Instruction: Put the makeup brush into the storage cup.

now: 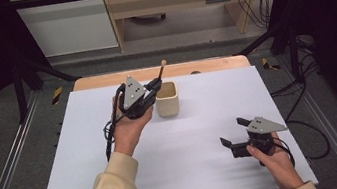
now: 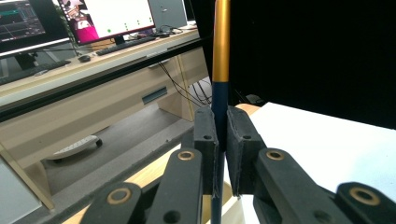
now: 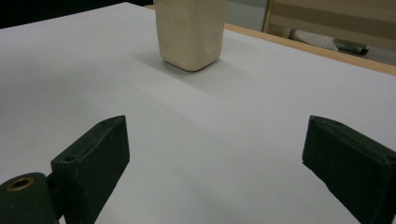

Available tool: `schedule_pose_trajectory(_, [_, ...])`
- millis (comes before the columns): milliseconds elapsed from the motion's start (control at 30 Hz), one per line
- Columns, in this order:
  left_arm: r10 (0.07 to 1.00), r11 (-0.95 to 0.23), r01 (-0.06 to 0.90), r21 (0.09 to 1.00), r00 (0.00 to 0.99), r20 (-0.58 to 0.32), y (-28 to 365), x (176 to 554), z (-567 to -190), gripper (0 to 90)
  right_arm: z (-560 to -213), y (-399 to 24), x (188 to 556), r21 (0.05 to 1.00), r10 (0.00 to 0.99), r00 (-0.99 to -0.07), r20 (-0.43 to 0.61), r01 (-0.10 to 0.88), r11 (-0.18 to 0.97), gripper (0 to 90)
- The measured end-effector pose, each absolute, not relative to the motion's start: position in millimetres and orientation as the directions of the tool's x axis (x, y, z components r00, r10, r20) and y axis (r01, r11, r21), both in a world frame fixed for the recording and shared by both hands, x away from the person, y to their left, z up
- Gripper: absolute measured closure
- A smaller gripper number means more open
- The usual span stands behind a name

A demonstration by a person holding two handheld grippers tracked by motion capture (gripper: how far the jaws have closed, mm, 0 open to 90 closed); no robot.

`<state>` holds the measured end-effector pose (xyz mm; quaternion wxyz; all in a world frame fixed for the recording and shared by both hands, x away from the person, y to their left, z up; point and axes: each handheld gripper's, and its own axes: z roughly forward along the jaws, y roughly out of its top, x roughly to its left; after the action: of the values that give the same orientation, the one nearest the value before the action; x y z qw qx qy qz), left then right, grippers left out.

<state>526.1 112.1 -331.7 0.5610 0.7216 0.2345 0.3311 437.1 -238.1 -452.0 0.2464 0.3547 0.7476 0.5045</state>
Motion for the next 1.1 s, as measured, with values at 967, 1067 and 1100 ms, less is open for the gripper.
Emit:
schedule_pose_trajectory(967, [0.762, -0.136, -0.019, 0.991, 0.637, 0.117, 103, 550, -334, 82.9, -454, -246, 438, 0.928, 0.785, -0.620, 0.001, 0.293, 0.230, 6.8])
schedule_pose_trajectory(1067, [0.760, -0.128, -0.017, 0.992, 0.640, 0.109, 101, 551, -336, 82.9, -454, -246, 438, 0.927, 0.784, -0.621, -0.003, 0.293, 0.235, 6.8])
schedule_pose_trajectory(1100, [0.759, -0.131, -0.017, 0.991, 0.642, 0.112, 100, 552, -337, 82.9, -454, -245, 438, 0.927, 0.784, -0.620, -0.003, 0.293, 0.235, 6.8])
